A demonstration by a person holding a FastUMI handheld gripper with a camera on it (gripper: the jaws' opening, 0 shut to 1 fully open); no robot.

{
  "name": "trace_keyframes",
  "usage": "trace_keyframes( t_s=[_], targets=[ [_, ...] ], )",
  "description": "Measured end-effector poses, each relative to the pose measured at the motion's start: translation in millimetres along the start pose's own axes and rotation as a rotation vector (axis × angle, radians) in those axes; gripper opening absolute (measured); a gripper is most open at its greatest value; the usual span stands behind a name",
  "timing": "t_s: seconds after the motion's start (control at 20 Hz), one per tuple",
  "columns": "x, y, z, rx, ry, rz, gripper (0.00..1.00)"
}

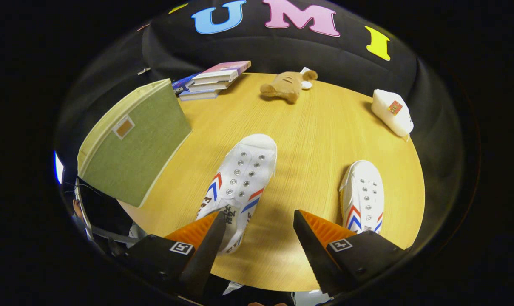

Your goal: Open the storage box then place both shoes into the box .Put the left shoe in first, then the right shoe, with the right side of both shoes facing outward in a uniform manner.

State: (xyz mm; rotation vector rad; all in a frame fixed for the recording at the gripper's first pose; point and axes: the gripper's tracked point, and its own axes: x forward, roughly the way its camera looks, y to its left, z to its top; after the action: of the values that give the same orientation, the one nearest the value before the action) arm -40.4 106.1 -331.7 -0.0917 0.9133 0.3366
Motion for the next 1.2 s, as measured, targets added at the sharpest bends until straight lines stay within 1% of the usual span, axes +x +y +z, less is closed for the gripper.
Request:
trace_keyframes(
  t_s=[0.15, 0.2, 0.25, 0.3, 0.35, 0.45, 0.5, 0.55, 0.6, 0.65, 0.7, 0.8, 0.85, 0.95, 1.1, 1.2],
  targets=[
    [23, -2, -1, -0.010, 0.037, -0.008, 0.99],
    [28, -1, -3, -0.013, 0.056, 0.004, 0.99],
    [28, 5, -4, -0.005, 0.064, 0.039, 0.97],
    [30, 8, -4, -0.001, 0.063, 0.056, 0.94],
    [28, 8, -3, -0.002, 0.054, 0.072, 0.81],
    [29, 11, -5, 0.032, 0.054, 0.107, 0.73],
    [32, 20, -7, 0.068, 0.072, 0.146, 0.73],
    [32, 23, -8, 0.095, 0.092, 0.147, 0.54],
    [31, 22, -6, 0.105, 0.097, 0.145, 0.42],
    [32, 21, -8, 0.105, 0.109, 0.151, 0.42],
    [32, 21, -7, 0.109, 0.112, 0.153, 0.39],
    [32, 17, -6, 0.159, 0.112, 0.148, 0.29],
    [32, 15, -4, 0.203, 0.112, 0.143, 0.18],
    [33, 17, -3, 0.237, 0.109, 0.133, 0.08],
    [27, 15, -2, 0.224, 0.088, 0.105, 0.05],
    [26, 14, 1, 0.225, 0.069, 0.090, 0.05]
  ],
)
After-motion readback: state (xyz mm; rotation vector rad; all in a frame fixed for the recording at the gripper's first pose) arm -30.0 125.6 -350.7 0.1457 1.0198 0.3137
